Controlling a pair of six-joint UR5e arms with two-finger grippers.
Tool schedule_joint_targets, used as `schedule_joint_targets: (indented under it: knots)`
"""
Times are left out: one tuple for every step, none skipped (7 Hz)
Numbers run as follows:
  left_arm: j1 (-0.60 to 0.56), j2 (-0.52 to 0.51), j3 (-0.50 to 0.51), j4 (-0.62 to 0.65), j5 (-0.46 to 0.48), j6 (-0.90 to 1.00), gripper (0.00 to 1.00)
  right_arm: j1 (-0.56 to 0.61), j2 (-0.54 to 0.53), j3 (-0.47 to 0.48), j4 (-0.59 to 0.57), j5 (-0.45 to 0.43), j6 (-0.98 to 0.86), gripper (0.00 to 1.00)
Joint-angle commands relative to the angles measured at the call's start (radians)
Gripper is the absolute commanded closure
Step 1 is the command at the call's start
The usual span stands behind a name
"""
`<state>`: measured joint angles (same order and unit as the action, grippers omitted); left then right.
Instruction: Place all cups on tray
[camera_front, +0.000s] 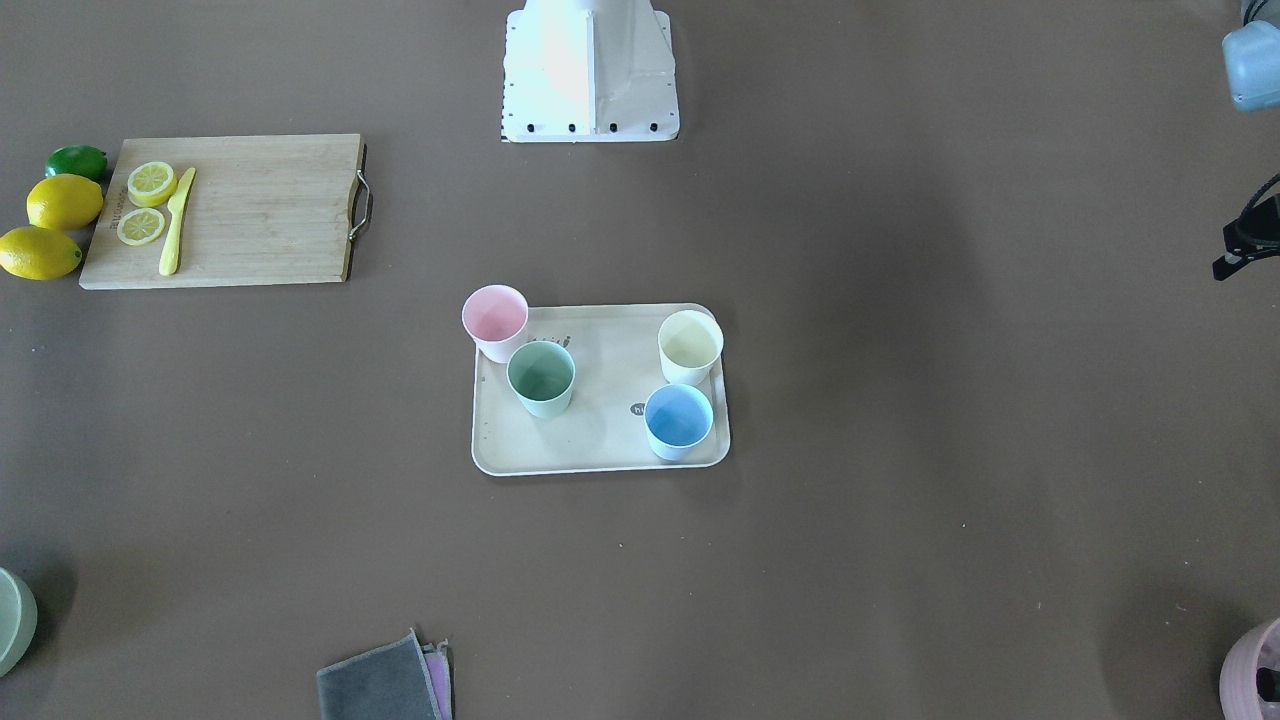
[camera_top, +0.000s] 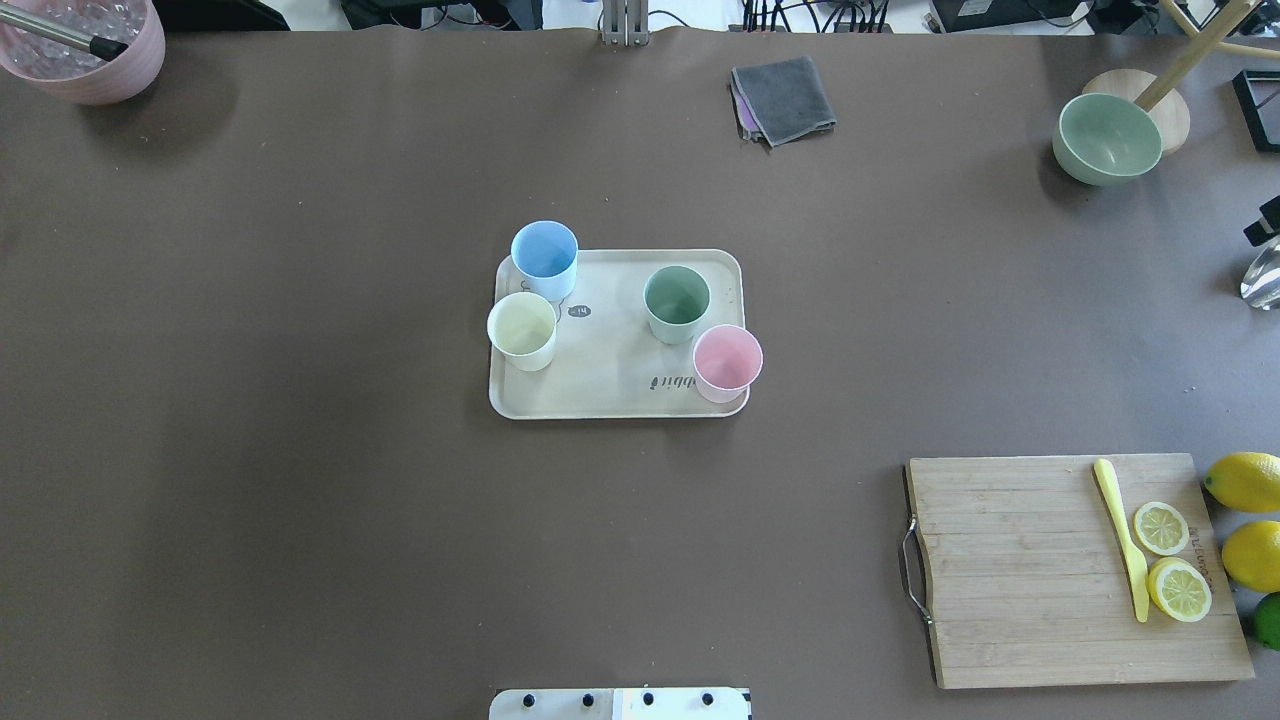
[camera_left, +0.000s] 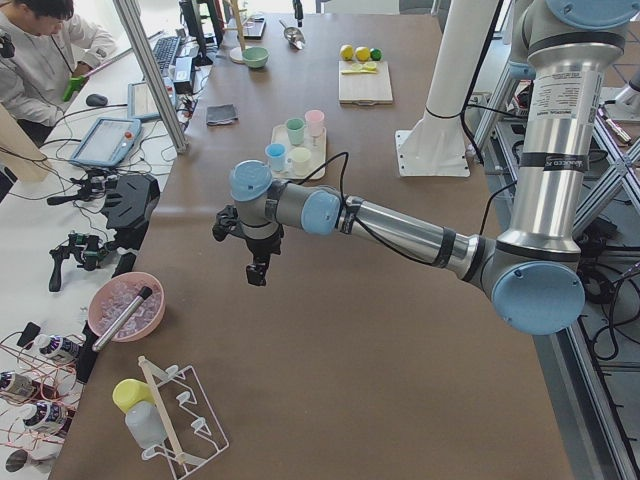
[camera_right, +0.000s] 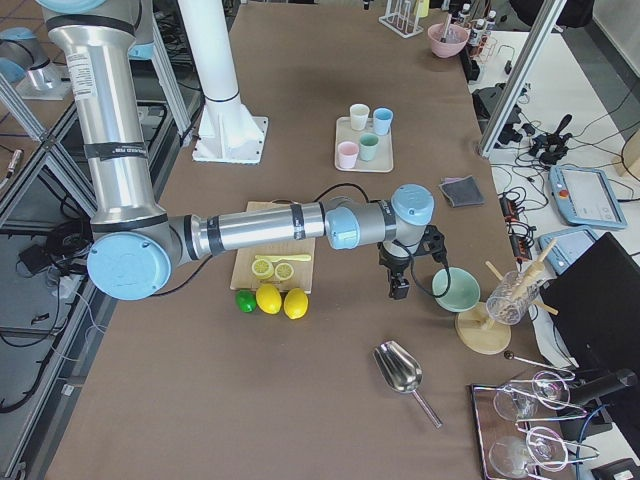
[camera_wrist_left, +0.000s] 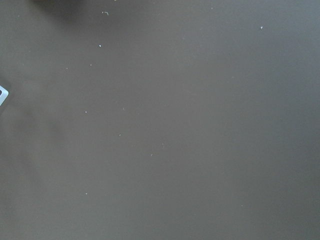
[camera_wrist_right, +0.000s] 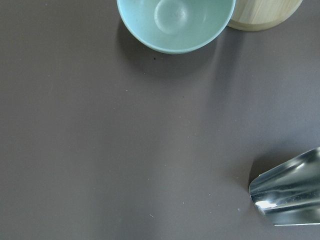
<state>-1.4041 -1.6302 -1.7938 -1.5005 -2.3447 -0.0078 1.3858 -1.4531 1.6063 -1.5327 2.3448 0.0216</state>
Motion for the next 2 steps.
schedule_joint_targets:
  knots:
    - [-0.029, 0.033, 0.004, -0.001, 0.002, 0.000, 0.02, 0.001, -0.083, 0.023, 0.069, -0.005, -0.012, 0.00]
    - [-0.029, 0.033, 0.004, -0.001, 0.002, 0.000, 0.02, 0.001, -0.131, 0.020, 0.177, -0.007, -0.012, 0.00]
